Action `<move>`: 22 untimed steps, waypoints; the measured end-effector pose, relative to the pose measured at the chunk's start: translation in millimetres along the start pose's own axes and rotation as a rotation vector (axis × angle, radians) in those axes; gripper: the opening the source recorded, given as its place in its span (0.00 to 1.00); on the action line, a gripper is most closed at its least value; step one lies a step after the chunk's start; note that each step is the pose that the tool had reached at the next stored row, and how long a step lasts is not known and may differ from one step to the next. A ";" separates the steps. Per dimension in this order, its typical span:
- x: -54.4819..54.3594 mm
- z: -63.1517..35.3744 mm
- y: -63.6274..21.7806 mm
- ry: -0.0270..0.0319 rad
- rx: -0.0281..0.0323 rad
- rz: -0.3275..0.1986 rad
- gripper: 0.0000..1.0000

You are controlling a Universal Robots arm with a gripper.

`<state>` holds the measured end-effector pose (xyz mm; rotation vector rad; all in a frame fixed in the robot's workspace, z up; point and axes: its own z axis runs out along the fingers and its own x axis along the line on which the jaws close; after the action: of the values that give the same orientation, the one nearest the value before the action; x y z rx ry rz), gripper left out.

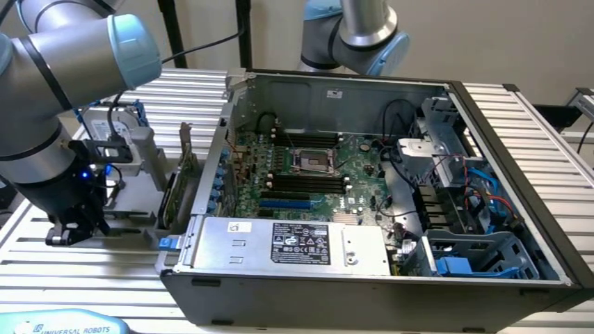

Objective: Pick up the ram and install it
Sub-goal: 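Pick up the ram and move it above insertion slot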

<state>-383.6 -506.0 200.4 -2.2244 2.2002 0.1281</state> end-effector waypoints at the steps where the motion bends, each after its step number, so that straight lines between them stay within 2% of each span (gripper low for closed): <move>1: -0.2 -2.4 0.1 0.0000 0.0000 0.000 0.14; 10: -2.1 -32.4 -0.3 -0.0035 -0.0011 0.000 0.14; 17: -4.1 -63.9 -3.2 -0.0038 -0.0017 0.000 0.14; 22: -5.5 -87.1 -10.8 -0.0038 -0.0024 0.000 0.14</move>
<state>-368.5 -506.0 287.0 -2.2234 2.1993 0.1350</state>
